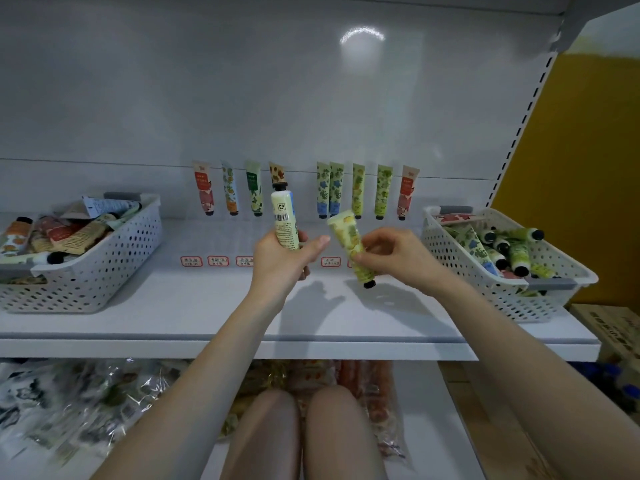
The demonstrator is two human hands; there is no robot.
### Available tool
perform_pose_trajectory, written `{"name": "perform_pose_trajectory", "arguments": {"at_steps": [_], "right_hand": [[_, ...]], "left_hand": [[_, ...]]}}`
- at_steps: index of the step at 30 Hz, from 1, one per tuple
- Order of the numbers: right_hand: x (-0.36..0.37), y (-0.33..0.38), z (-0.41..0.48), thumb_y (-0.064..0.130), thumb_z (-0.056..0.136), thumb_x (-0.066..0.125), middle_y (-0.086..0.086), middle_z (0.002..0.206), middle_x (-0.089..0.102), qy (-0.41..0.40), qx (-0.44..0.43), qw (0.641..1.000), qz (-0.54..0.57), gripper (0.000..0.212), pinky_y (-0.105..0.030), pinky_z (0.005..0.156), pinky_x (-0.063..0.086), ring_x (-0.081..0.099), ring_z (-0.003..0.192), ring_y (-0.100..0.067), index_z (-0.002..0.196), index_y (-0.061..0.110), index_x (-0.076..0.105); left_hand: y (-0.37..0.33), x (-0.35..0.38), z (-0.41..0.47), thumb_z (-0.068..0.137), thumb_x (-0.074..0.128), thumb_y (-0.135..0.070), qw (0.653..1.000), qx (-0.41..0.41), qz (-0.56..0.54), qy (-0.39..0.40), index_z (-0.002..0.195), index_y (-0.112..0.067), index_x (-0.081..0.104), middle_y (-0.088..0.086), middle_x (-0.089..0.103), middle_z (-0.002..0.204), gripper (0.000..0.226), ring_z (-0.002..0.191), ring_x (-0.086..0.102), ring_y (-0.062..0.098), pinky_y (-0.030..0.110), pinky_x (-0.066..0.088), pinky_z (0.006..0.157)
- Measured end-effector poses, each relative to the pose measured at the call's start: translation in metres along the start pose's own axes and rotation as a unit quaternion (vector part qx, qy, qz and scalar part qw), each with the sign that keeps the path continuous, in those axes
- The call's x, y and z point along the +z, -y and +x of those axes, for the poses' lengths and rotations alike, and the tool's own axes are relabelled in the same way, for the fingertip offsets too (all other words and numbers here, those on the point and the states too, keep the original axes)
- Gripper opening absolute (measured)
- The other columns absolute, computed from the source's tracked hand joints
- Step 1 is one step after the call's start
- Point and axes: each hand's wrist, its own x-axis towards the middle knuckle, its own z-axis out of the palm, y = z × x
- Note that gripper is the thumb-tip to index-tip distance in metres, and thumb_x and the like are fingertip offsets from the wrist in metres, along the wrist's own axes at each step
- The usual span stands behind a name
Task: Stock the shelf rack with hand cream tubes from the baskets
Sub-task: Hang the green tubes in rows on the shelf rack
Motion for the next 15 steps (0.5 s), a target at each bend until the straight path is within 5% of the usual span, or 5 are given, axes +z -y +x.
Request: {"name": "perform_pose_trajectory", "arguments": {"at_steps": [6,11,15], "right_hand": [[-0.02,-0.025,0.044,0.012,0.08,0.07,-0.015,0.086,0.066,-0.179,0.052,0.981,0.046,0.021,-0.042,0.081,0.056,0.063,0.077,-0.023,0.094,0.0,0.06],[-0.026,-0.024,0.09,0.017,0.079,0.066,-0.023,0.084,0.068,-0.267,0.059,0.962,-0.02,0.025,-0.043,0.075,0.054,0.064,0.075,-0.033,0.085,-0.007,0.065],[-0.016,-0.02,0.121,0.015,0.08,0.064,-0.007,0.072,0.062,-0.28,0.036,0.959,-0.036,0.012,-0.019,0.057,0.044,0.058,0.065,-0.016,0.075,0.005,0.063]], "left_hand": [[0.015,-0.004,0.013,0.076,0.074,-0.033,0.997,-0.015,0.066,0.03,0.078,-0.018,0.041,0.002,0.039,0.067,0.037,0.055,0.036,0.014,0.028,0.035,0.051],[0.026,-0.006,0.028,0.088,0.061,-0.029,0.997,-0.033,0.065,0.036,0.083,-0.019,0.045,0.002,0.04,0.068,0.02,0.057,0.037,0.012,0.024,0.035,0.049],[0.031,-0.007,0.04,0.092,0.051,-0.019,0.998,-0.057,0.029,0.017,0.085,-0.022,0.046,0.001,0.044,0.068,0.009,0.056,0.041,0.012,0.025,0.035,0.05]]}}
